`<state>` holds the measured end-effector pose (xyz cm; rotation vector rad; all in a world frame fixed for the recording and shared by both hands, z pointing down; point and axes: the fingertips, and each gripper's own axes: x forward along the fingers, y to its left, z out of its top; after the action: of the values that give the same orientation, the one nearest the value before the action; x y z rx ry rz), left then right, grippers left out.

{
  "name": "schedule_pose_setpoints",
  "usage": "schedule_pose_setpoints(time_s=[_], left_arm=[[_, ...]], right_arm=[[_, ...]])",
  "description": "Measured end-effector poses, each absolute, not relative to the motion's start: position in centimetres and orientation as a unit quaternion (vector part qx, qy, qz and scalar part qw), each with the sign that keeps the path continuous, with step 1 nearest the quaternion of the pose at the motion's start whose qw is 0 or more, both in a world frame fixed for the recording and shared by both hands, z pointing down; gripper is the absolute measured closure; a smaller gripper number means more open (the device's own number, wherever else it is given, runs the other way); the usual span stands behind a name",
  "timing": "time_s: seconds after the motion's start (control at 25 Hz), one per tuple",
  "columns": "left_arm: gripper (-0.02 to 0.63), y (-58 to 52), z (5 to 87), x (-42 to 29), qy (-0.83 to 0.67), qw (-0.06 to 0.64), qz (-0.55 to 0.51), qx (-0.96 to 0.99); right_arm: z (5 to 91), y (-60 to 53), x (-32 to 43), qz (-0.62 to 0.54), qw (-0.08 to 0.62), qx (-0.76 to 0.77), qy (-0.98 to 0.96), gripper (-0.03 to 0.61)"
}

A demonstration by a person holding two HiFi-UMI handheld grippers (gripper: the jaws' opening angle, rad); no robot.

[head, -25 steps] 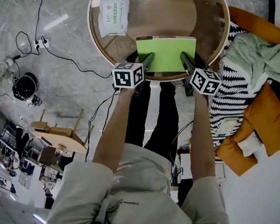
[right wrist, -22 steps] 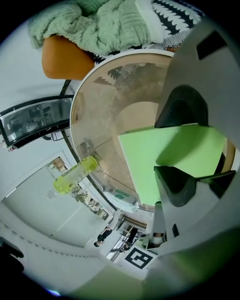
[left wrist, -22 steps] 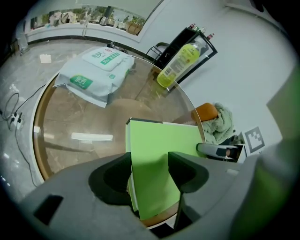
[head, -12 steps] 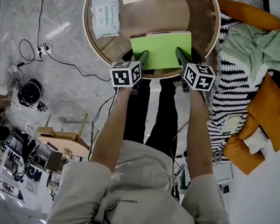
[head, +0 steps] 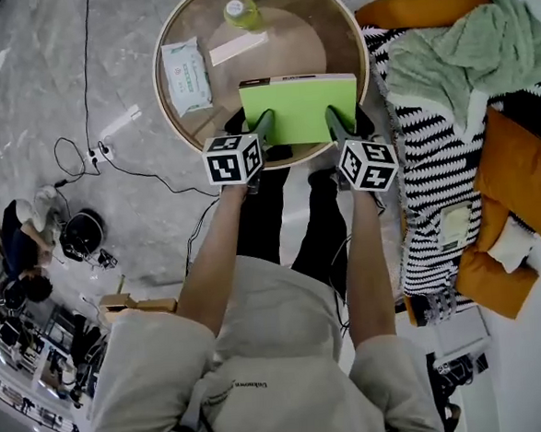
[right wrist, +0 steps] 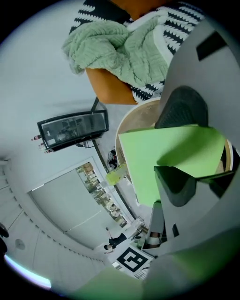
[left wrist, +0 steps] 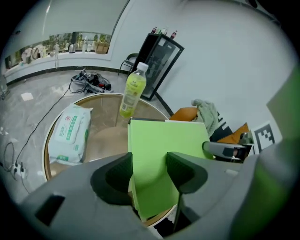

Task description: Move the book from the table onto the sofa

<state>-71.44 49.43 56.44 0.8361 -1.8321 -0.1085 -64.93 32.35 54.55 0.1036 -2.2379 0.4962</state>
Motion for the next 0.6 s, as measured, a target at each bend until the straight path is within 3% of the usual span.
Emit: schedule_pose_setpoints(time_s=[0.6], left_arm=[[0.38,43.4,39.7,-74.8,-0.789,0.45,-0.026,0.418]], right_arm=[[38.6,27.9,-64.7,0.21,0.307,0.118,-0.921,0.356]])
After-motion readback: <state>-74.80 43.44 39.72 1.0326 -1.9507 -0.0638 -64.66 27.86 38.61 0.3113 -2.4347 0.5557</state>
